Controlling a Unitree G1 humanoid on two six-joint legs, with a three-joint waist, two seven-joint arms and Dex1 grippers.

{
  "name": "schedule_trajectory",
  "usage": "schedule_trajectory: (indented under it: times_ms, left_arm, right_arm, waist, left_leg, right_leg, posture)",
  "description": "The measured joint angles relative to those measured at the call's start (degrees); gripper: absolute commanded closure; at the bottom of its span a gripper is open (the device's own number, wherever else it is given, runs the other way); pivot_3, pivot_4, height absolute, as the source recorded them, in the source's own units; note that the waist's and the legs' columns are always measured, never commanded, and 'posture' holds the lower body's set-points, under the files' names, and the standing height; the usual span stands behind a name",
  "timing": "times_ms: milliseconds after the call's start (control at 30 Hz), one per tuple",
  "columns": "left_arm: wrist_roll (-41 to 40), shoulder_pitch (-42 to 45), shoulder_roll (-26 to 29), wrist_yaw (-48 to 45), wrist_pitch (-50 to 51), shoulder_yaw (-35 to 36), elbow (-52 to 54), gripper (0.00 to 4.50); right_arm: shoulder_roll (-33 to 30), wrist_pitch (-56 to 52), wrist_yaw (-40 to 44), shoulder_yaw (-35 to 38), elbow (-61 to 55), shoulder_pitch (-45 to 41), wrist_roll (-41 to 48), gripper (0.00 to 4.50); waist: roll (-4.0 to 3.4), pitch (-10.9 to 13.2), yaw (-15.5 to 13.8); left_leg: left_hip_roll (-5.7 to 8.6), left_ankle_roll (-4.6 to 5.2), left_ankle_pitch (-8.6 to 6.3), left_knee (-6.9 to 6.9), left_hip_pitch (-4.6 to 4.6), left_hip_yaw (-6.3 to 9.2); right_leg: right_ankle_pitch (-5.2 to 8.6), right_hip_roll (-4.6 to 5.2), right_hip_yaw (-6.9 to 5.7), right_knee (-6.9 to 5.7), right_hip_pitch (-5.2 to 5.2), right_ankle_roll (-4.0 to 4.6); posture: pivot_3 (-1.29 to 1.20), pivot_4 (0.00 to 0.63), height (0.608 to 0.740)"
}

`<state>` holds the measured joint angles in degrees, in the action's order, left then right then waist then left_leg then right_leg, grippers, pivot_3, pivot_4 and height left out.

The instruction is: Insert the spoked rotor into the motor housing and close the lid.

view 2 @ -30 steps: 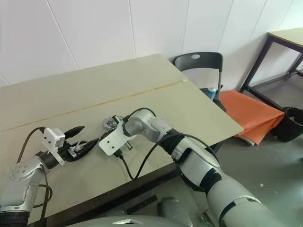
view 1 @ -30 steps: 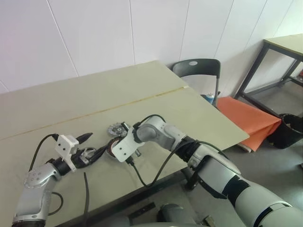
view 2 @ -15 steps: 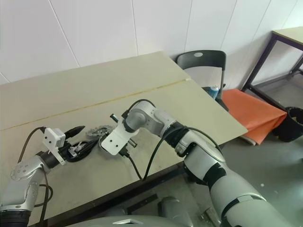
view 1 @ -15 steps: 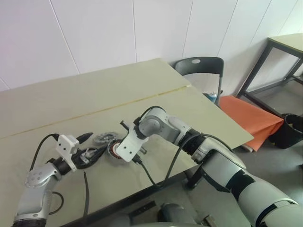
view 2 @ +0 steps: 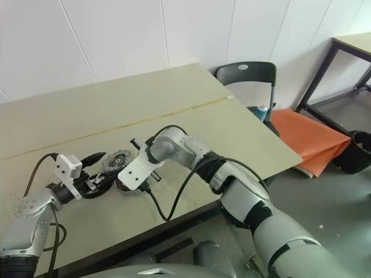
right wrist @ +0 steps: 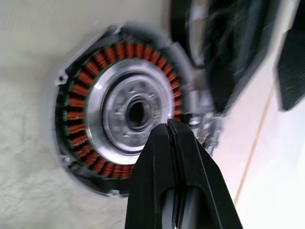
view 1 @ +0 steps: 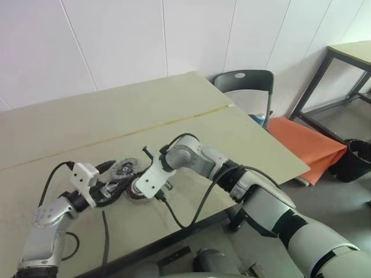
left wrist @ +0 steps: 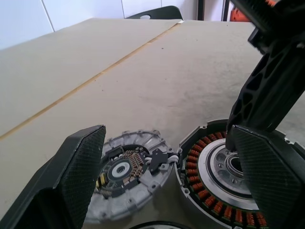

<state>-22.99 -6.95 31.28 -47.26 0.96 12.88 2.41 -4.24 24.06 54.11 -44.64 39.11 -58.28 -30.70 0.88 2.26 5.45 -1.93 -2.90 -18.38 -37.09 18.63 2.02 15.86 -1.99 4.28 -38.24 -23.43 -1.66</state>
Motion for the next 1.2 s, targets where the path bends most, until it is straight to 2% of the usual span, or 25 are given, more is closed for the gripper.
schedule_trajectory:
  times_ms: [167,433,600,867,1200]
  left_arm:
    - [0.00,0.04,0.02,-0.01,0.00,-0.11,0.00,0.00]
    - [0.00,0.04,0.06,-0.07,-0.01,-0.14,-0.02,0.00]
    - [0.00,0.43,0.07,-0.11,-0.07,-0.18,-0.07,0.00]
    - [-0.11,-0.77,1.48,-0.99,-0.30,1.16,-0.20,0.00]
    - [-1.18,-4.72,4.86,-2.44,0.28,5.04,3.01,0.00]
  right_arm:
    - [0.26,0.35,-1.52,-0.04,1.61,0.62,-0.56,4.47]
    - [0.35,0.03,0.80,0.85,1.61,0.63,0.88,4.47]
    - [1.28,-1.25,2.43,2.50,0.98,1.21,3.57,3.01]
    - [2.87,-1.92,-0.83,3.21,0.31,1.37,3.82,0.27]
    - [2.62,-0.70,-4.01,2.57,-0.45,1.39,0.76,0.27]
  waist:
    - [0.02,-0.01,0.10]
    - [0.02,-0.01,0.07]
    - [0.02,-0.01,0.09]
    - [-0.03,0.02,0.16]
    - [-0.14,0.09,0.09]
  left_leg:
    - [0.01,0.00,0.00,0.00,-0.07,-0.01]
    - [0.02,0.00,0.00,0.00,-0.13,-0.01]
    - [0.01,0.00,0.00,0.01,-0.12,0.00]
    - [0.00,0.00,0.00,0.01,-0.12,0.00]
    - [0.00,0.00,0.00,0.00,-0.13,-0.03]
  right_leg:
    - [0.00,-0.03,0.01,-0.01,0.04,0.00]
    - [0.00,-0.04,0.00,-0.03,0.09,0.00]
    - [0.00,-0.05,0.00,-0.03,0.07,0.00]
    - [0.00,-0.04,0.01,-0.03,0.06,0.00]
    - [0.01,-0.02,0.01,-0.03,0.08,0.00]
  posture:
    - [0.00,0.000,0.740]
    - [0.00,0.000,0.740]
    - [0.00,0.000,0.740]
    - [0.00,0.000,0.740]
    - [0.00,0.000,0.740]
